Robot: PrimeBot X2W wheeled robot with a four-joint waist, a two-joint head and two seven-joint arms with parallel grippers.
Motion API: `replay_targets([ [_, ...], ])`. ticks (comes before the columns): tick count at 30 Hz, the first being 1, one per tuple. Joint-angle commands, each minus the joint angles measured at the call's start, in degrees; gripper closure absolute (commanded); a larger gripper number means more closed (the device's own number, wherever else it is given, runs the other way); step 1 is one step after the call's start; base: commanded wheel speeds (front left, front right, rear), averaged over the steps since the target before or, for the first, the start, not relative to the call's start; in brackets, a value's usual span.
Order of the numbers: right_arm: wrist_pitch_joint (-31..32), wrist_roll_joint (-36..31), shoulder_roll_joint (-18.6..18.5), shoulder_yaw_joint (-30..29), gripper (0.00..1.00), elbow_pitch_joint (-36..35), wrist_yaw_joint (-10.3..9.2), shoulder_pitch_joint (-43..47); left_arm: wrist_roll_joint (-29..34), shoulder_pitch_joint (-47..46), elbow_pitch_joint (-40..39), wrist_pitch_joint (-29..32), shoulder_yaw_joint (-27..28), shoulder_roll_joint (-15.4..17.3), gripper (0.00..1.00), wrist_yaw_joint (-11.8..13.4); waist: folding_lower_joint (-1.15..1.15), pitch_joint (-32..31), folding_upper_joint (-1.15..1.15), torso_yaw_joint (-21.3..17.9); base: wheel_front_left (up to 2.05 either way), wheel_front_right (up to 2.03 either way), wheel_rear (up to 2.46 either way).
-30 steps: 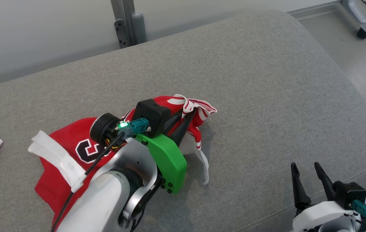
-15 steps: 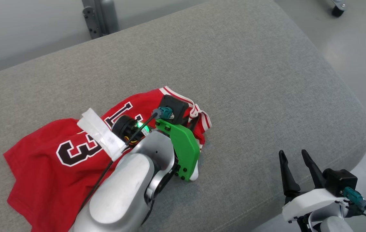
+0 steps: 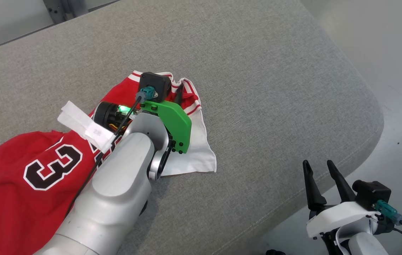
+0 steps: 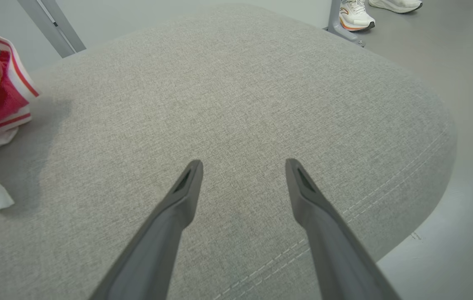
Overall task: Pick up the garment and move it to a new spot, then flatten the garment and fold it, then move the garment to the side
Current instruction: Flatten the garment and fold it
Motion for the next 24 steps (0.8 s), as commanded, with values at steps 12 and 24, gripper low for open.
replay_targets([
  [12, -0.2, -4.23, -0.06, -3.02, 0.0, -1.56, 0.0, 0.36, -9.76, -0.16, -0.2, -9.07, -9.2, 0.08, 0.0, 3.29, 0.0, -4.44, 0.0, 5.19, 0.0, 0.0, 0.0],
  [24, -0.2, -12.42, -2.71, -8.22, 0.0, -9.86, 0.0, 7.33, -10.71, 19.86, -13.01, -18.0, -10.63, 5.51, 0.0, 8.42, 0.0, -16.9, 0.0, 16.84, 0.0, 0.0, 0.0],
])
